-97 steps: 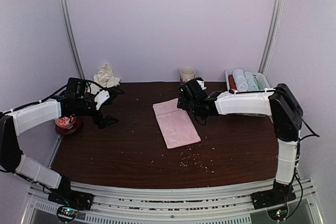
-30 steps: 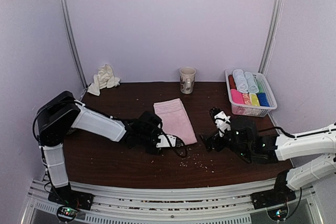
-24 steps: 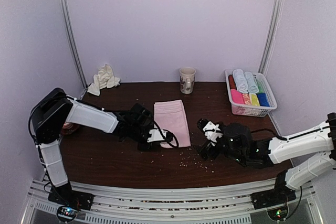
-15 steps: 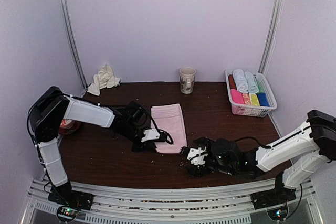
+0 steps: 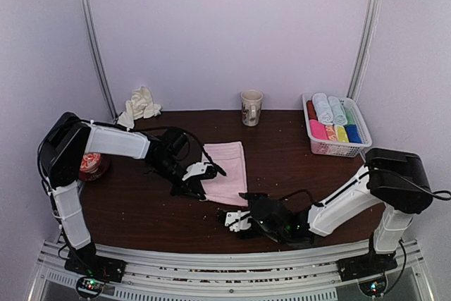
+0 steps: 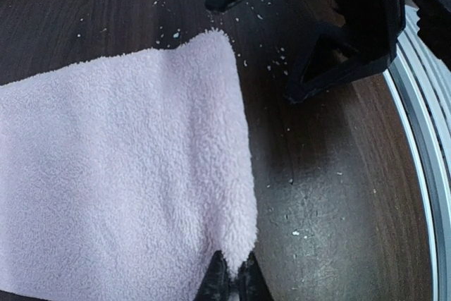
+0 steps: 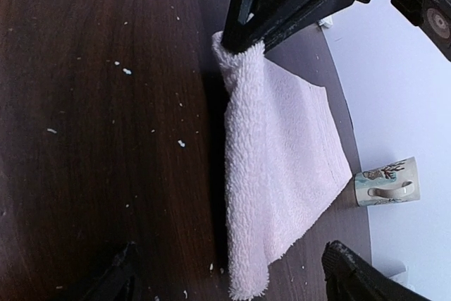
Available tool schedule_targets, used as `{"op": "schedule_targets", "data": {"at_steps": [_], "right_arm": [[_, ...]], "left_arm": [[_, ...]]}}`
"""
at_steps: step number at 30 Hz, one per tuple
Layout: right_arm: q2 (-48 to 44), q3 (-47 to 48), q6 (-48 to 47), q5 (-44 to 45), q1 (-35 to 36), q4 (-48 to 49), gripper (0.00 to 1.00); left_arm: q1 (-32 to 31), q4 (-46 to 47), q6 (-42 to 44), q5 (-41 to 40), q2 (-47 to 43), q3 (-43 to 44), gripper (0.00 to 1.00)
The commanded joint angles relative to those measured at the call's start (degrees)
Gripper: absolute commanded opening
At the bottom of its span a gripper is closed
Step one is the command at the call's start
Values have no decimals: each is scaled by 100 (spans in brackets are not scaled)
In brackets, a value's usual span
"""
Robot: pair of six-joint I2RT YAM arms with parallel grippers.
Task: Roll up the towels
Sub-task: Roll the towel at the center of the board.
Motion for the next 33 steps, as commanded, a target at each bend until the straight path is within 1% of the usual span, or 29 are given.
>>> {"op": "schedule_targets", "data": {"at_steps": [1, 3, 6, 11, 14, 16, 19, 21, 23, 24, 25, 27, 31, 32, 33], "right_arm": [[405, 146, -281, 584, 47, 449, 86], [540, 136, -376, 767, 48, 731, 77], [734, 184, -424, 849, 46, 846, 74], [956, 338, -638, 796, 39, 761, 65], [971, 409, -639, 659, 24, 673, 47], [956, 450, -595, 527, -9, 563, 32], [918, 516, -509, 322, -76, 370, 26], [854, 557, -280, 152, -131, 178, 17], [773, 598, -121, -90, -173, -53, 6], [729, 645, -52, -201, -186, -198, 2], [691, 706, 35, -315, -203, -359, 0], [632, 856, 209, -537, -238, -743, 0], [520, 1195, 688, -1015, -312, -1548, 0], [491, 1270, 787, -1162, -353, -1709, 0], [463, 1347, 893, -1289, -375, -1877, 0]], "left_arm": [[132, -350, 173, 498, 152, 197, 0], [157, -393, 195, 526, 175, 207, 0], [177, -433, 219, 536, 200, 216, 0], [179, -536, 288, 504, 214, 242, 0], [179, -590, 327, 472, 204, 243, 0], [183, -623, 346, 450, 200, 243, 0], [182, -631, 379, 396, 185, 213, 0], [179, -632, 396, 350, 163, 185, 2], [179, -636, 424, 291, 135, 144, 6], [177, -636, 422, 258, 119, 132, 10], [180, -632, 421, 223, 89, 118, 19], [179, -586, 428, 132, -20, 48, 39], [190, -186, 345, -81, -538, -333, 72], [193, -75, 324, -121, -659, -434, 83], [192, 38, 297, -139, -755, -521, 88]]}}
